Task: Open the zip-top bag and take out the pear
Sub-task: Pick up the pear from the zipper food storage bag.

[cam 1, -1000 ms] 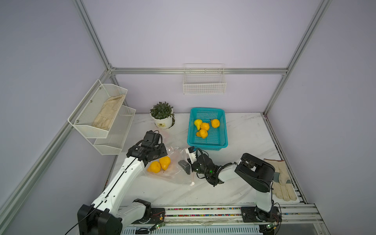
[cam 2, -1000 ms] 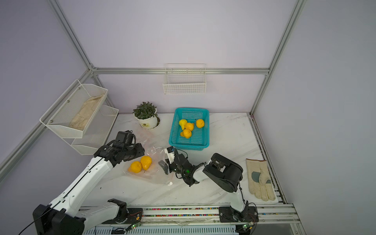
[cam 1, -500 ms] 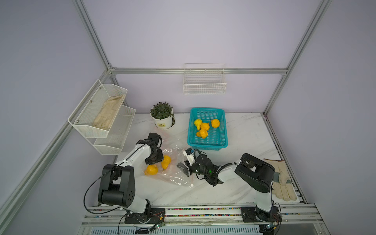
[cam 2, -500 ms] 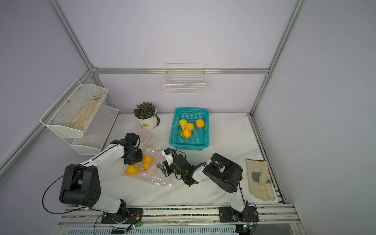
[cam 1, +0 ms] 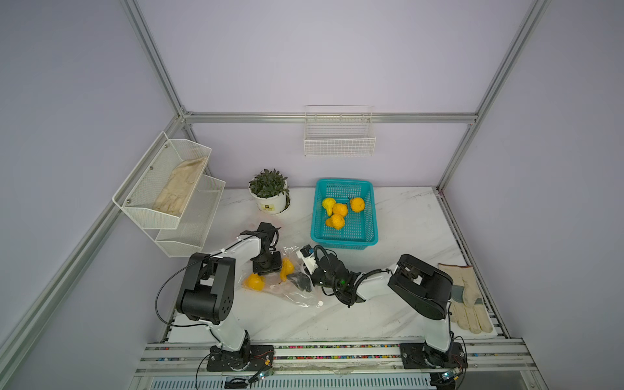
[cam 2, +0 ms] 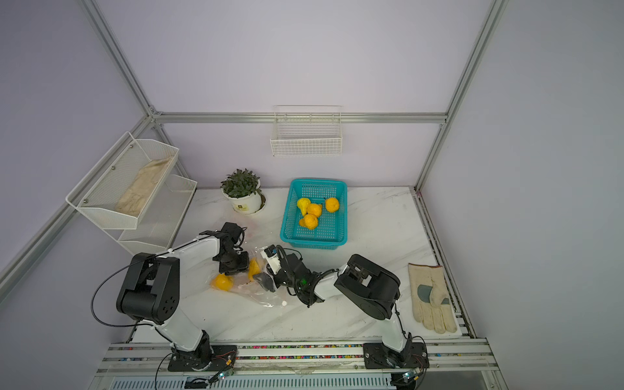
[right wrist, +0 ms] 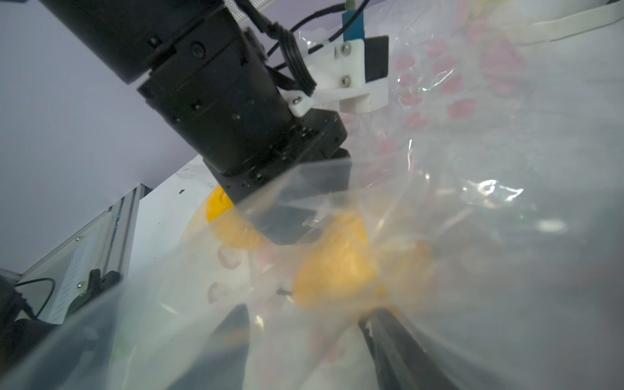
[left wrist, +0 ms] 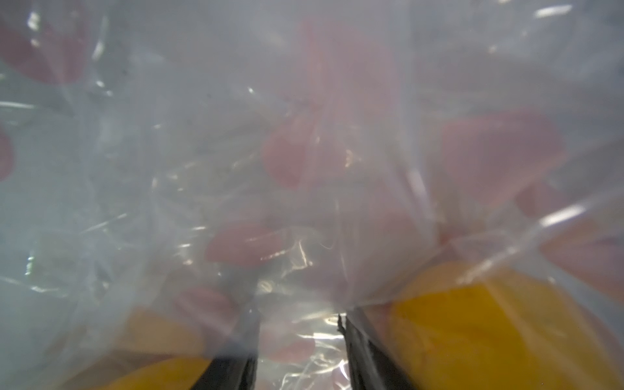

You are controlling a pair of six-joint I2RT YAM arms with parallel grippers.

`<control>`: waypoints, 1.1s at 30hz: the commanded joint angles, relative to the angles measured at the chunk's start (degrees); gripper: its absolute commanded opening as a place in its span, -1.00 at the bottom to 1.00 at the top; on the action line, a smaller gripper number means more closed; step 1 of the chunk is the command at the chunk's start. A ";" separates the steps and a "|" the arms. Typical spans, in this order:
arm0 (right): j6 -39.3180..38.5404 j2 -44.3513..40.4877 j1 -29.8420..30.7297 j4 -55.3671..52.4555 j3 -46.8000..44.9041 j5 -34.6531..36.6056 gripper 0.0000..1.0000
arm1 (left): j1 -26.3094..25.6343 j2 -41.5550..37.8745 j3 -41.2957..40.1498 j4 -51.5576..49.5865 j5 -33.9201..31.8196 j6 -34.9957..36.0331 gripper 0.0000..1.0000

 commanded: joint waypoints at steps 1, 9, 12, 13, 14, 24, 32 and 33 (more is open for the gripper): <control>-4.65 1.48 0.35 -1.91 0.90 7.45 0.36 | -0.88 -0.01 1.04 -0.54 1.37 0.62 -0.11; -5.36 2.84 0.35 -0.38 2.31 10.20 0.60 | 1.97 -5.49 3.83 -0.69 -4.68 -2.09 0.09; -4.74 2.56 0.35 1.33 1.57 11.29 0.66 | 2.37 -5.14 5.35 -0.18 -2.52 -2.44 0.10; -4.86 2.58 0.35 1.91 1.31 11.34 0.67 | 2.42 -5.17 5.51 0.68 -1.17 -2.44 0.11; -4.93 2.54 0.35 2.32 1.10 11.30 0.69 | 2.45 -5.16 5.37 1.82 0.41 -2.64 0.12; -5.28 2.37 0.35 6.73 -0.48 9.07 0.62 | 5.14 -7.35 6.64 6.29 2.88 -4.73 0.16; -4.63 2.63 0.35 4.21 0.72 9.68 0.63 | 5.05 -0.24 6.36 8.34 10.89 -4.14 0.16; -4.58 2.72 0.35 3.58 0.99 9.78 0.63 | 5.09 0.69 5.97 8.87 13.11 -3.75 0.16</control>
